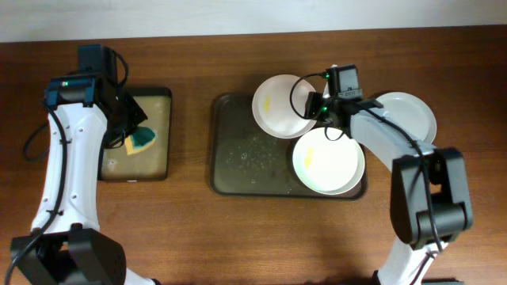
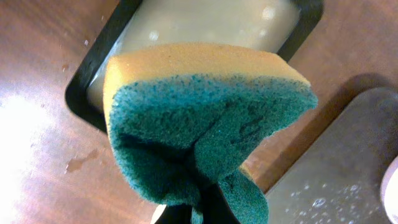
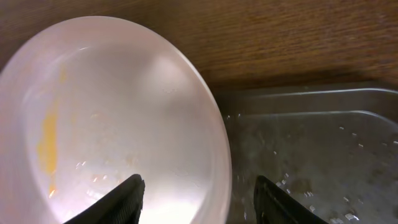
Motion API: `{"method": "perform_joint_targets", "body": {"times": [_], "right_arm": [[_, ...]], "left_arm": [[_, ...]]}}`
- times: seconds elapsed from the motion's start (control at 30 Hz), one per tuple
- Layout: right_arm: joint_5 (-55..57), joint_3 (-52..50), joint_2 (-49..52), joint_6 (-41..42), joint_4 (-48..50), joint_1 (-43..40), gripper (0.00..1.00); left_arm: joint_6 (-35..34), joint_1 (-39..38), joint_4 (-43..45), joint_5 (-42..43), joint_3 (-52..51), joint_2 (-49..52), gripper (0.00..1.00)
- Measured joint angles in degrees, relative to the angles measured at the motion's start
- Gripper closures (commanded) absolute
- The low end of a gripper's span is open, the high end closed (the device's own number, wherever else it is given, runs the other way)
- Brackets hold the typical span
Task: Clean dirty plates on tray and stack at the side
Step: 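Move the right gripper to the rim of the back pink plate and grip it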
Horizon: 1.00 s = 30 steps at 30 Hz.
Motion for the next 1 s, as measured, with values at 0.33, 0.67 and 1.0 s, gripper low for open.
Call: {"method": "perform_joint_targets", "body": {"times": [0.33,0.67,1.0], "right_arm": [[1.9,0.0,2.6,0.9,0.5,2.4,0.43],[-0.6,0.0,2.6,1.5,0.2,2.4,0.96],[-11.3,0.0,-1.7,-0.1,-4.3,2.4,0.96]], "left_arm": [[0.0,0.0,25.7,-6.4,-9.4,2.1,1.0],[0.0,1.1,29.6,-8.3,-12.5,13.7,1.0],[0.2,1.0,23.7,-7.5,-12.5,4.5,1.0]]}}
